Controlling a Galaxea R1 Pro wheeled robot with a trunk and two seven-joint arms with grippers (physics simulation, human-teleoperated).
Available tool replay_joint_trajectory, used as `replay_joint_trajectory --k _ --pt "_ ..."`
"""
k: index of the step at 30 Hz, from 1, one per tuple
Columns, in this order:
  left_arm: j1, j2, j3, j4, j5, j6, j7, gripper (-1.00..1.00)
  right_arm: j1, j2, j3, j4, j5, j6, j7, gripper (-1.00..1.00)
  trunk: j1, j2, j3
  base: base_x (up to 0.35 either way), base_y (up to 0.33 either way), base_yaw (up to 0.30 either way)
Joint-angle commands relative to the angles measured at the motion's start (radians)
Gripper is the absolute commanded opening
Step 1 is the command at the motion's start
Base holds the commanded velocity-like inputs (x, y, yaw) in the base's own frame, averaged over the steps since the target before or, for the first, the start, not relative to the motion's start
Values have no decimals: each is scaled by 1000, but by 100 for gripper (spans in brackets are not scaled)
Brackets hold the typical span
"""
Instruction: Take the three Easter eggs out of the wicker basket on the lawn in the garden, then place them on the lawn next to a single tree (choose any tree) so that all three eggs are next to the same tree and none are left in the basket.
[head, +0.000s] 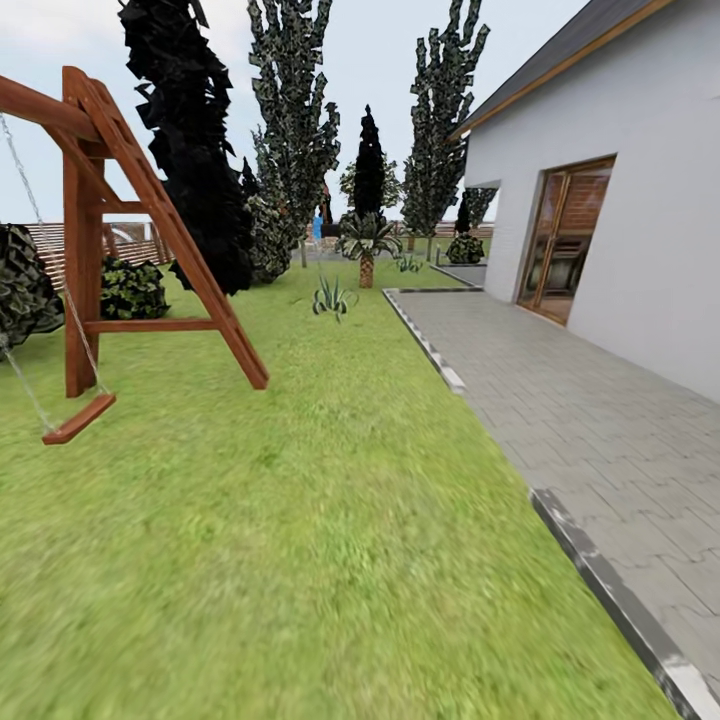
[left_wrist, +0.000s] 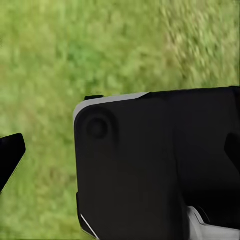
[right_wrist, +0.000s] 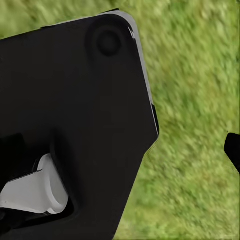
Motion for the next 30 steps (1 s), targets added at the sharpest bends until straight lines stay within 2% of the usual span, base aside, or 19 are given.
replay_joint_trajectory --k 1,12,30 --pt "-1 0 -5 1 -1 -3 1 100 0 0 -3 -1 0 -3 -1 100 1 -2 -2 337 0 30" --pt "0 0 -5 1 -1 -3 1 100 0 0 -4 -2 0 -3 -6 100 1 -2 -2 337 0 130" --pt "0 0 -5 1 -1 -3 1 100 0 -4 1 -7 2 -3 -5 100 1 -2 -2 337 0 10"
